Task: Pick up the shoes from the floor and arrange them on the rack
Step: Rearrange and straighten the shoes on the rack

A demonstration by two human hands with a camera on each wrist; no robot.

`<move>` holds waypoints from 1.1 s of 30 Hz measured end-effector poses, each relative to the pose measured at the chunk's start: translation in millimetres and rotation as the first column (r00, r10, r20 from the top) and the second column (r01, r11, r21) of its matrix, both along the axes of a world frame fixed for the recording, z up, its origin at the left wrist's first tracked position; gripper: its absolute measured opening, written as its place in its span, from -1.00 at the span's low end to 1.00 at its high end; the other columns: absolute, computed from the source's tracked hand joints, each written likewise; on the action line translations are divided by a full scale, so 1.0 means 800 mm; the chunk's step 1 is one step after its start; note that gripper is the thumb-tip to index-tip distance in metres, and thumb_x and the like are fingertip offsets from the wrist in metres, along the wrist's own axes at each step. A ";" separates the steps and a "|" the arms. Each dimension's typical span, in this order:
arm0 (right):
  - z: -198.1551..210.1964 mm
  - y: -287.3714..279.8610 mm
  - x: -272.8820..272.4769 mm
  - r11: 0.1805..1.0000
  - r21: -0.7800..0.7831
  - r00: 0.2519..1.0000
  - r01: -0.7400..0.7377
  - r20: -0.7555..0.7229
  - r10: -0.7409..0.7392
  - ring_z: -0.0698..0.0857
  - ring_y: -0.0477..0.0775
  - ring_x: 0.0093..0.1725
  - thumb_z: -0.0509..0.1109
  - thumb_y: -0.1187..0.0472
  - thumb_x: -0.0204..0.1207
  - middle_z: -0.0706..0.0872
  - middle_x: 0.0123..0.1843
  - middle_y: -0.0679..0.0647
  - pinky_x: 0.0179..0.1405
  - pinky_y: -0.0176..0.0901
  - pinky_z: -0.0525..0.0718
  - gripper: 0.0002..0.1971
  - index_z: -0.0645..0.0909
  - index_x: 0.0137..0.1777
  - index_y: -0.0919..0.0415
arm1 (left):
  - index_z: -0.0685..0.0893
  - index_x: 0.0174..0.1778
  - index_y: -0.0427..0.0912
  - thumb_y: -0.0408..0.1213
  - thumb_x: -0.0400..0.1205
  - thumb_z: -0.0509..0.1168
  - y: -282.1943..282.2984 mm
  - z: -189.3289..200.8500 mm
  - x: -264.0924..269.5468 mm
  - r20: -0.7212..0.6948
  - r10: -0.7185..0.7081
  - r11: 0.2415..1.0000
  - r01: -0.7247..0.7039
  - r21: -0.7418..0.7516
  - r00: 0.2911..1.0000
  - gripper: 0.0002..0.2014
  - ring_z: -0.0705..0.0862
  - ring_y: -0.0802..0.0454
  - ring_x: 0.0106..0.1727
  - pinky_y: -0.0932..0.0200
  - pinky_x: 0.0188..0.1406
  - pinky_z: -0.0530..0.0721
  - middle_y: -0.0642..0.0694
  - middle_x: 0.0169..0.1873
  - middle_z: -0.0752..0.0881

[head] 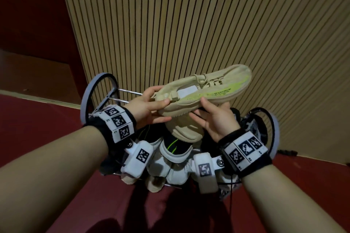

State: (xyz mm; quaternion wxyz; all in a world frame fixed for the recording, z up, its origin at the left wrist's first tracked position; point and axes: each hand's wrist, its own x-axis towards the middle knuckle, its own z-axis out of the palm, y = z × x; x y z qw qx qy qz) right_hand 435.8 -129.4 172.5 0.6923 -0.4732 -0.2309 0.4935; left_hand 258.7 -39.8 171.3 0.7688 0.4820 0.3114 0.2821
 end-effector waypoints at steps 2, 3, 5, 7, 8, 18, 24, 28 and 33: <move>0.005 -0.004 0.018 1.000 -0.002 1.000 -0.001 -0.022 0.001 0.72 0.21 0.17 0.29 0.40 0.59 0.62 0.35 0.20 -0.02 0.06 0.79 -0.46 0.18 0.49 0.13 | 0.53 0.24 0.06 -0.29 0.60 0.28 -0.003 0.007 0.009 -0.092 -0.025 0.996 0.033 0.085 0.995 -0.70 0.69 -0.07 0.09 0.05 -0.14 0.80 -0.09 0.15 0.63; 0.008 -0.008 0.027 1.000 -0.011 1.000 0.000 -0.018 0.000 0.74 0.20 0.13 0.29 0.41 0.58 0.63 0.34 0.21 -0.04 0.05 0.79 -0.46 0.20 0.49 0.14 | 0.53 0.28 0.04 -0.23 0.64 0.24 -0.004 0.011 0.013 -0.164 -0.033 0.988 0.057 0.145 0.986 -0.71 0.69 -0.01 0.01 0.11 -0.18 0.80 -0.07 0.06 0.66; 0.011 -0.016 0.042 0.999 -0.050 1.000 0.012 0.024 -0.010 0.75 0.19 0.05 0.30 0.41 0.57 0.66 0.27 0.21 -0.11 0.02 0.78 -0.50 0.24 0.44 0.18 | 0.54 0.31 0.01 -0.14 0.68 0.17 0.002 0.015 0.016 -0.348 0.019 0.947 0.095 0.307 0.937 -0.72 0.64 0.10 -0.19 0.30 -0.33 0.72 0.00 -0.16 0.66; 0.012 -0.022 0.054 0.995 -0.095 0.997 0.025 0.078 -0.018 0.75 0.18 -0.01 0.31 0.41 0.55 0.68 0.20 0.16 -0.14 -0.02 0.73 -0.57 0.29 0.34 0.12 | 0.57 0.29 0.03 -0.09 0.67 0.20 0.020 0.014 0.019 -0.485 0.192 0.873 0.076 0.481 0.853 -0.72 0.65 0.11 -0.17 0.30 -0.23 0.67 0.01 -0.08 0.68; 0.011 -0.023 0.057 0.993 -0.114 0.994 0.020 0.105 -0.008 0.74 0.18 -0.01 0.32 0.41 0.54 0.68 0.18 0.14 -0.16 -0.04 0.71 -0.58 0.30 0.30 0.08 | 0.57 0.29 0.02 -0.07 0.65 0.23 0.031 0.012 0.019 -0.522 0.285 0.846 0.044 0.531 0.804 -0.70 0.67 0.06 -0.05 0.23 -0.06 0.66 -0.03 0.06 0.69; -0.020 -0.001 0.055 0.968 -0.239 0.974 -0.074 0.192 0.122 0.63 -0.01 -0.32 0.29 0.35 0.57 0.69 -0.02 0.09 -0.31 -0.25 0.61 -0.66 0.39 0.31 0.11 | 0.23 0.61 -0.03 0.06 0.65 0.19 0.092 -0.012 0.033 -0.787 0.274 0.866 0.215 0.452 0.553 -0.38 0.43 -0.15 0.48 0.13 0.35 0.38 -0.17 0.52 0.41; -0.032 0.001 0.049 0.972 -0.229 0.937 -0.060 0.322 0.134 0.69 -0.01 -0.23 0.28 0.32 0.60 0.70 0.12 0.03 -0.35 -0.24 0.60 -0.27 -0.01 0.62 -0.17 | 0.19 0.62 0.03 0.06 0.61 0.26 0.122 -0.035 0.045 -0.824 0.208 0.870 0.286 0.402 0.527 -0.33 0.42 -0.13 0.50 0.14 0.42 0.34 -0.10 0.54 0.38; -0.039 0.006 0.042 0.979 -0.204 0.850 -0.019 0.512 0.123 0.66 0.22 0.20 0.19 0.23 0.67 0.51 0.42 -0.11 -0.12 -0.06 0.65 -0.17 -0.38 0.56 -0.35 | 0.11 0.64 0.02 0.00 0.61 0.28 0.138 -0.040 0.040 -0.833 0.161 0.874 0.315 0.369 0.530 -0.29 0.37 -0.11 0.53 0.11 0.47 0.29 -0.08 0.57 0.34; -0.047 0.010 0.042 0.976 -0.215 0.792 -0.026 0.591 0.152 0.28 -0.15 0.50 0.02 0.26 0.71 0.16 0.58 -0.14 0.51 -0.18 0.34 -0.38 -0.16 0.64 -0.18 | 0.28 0.58 -0.01 0.15 0.62 0.18 0.153 -0.050 0.014 -0.892 0.212 0.855 0.365 0.367 0.400 -0.37 0.43 -0.16 0.47 0.05 0.43 0.33 -0.14 0.50 0.44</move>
